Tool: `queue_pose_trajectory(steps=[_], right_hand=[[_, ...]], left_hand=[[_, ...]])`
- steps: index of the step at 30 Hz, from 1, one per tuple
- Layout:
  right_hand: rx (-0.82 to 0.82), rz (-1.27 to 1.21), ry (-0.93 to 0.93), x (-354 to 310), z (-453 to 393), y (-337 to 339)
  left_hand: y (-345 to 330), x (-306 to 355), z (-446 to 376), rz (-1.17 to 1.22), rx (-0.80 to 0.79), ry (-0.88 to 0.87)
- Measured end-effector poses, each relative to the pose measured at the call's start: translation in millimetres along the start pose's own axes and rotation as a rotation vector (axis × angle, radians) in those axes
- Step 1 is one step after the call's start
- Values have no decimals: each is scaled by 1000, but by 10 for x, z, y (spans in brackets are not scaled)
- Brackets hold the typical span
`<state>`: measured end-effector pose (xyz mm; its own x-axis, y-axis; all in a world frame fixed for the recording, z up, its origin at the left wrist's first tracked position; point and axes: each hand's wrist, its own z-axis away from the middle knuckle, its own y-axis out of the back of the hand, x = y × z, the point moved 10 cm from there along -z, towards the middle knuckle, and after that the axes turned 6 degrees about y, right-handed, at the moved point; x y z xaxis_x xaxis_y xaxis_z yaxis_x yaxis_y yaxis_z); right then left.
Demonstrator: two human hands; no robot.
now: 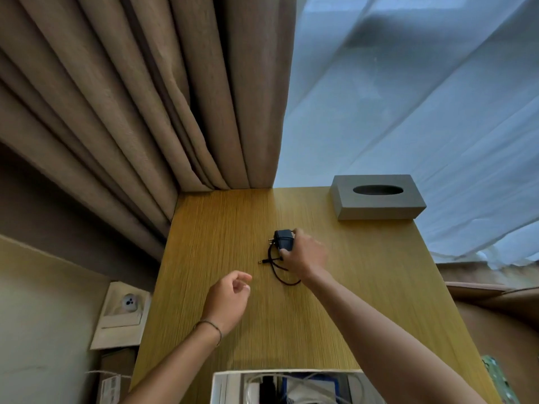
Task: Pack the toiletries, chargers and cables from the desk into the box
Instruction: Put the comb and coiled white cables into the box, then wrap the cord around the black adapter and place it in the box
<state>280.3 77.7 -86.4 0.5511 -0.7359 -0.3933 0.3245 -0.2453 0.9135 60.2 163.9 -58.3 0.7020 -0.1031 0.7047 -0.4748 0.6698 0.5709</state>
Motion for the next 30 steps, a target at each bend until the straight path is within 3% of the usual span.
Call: queue_pose_trajectory(steps=[3, 6, 11, 17, 19, 23, 25, 30], right_hand=[[-58, 152, 41, -60, -140, -202], [-59, 141, 55, -78, -208, -282], [-43, -46, 162, -246, -27, -41], [-66, -327, 330, -517, 595, 575], [-104, -364, 376, -610, 829, 747], [-176, -488, 469, -778, 1251, 1052], [-211, -551, 494, -804, 1410, 1173], [-194, -786, 425, -611, 1705, 1418]], left_hand=[[34, -41, -30, 10, -4, -21], [108, -16, -17, 15, -7, -67], [302, 159, 29, 52, 34, -144], [649, 641, 215, 37, 194, -346], [645, 796, 289, 25, 128, -383], [334, 913, 497, 46, -261, -279], [281, 945, 620, 37, -275, -260], [313, 817, 894, 330, -269, -104]])
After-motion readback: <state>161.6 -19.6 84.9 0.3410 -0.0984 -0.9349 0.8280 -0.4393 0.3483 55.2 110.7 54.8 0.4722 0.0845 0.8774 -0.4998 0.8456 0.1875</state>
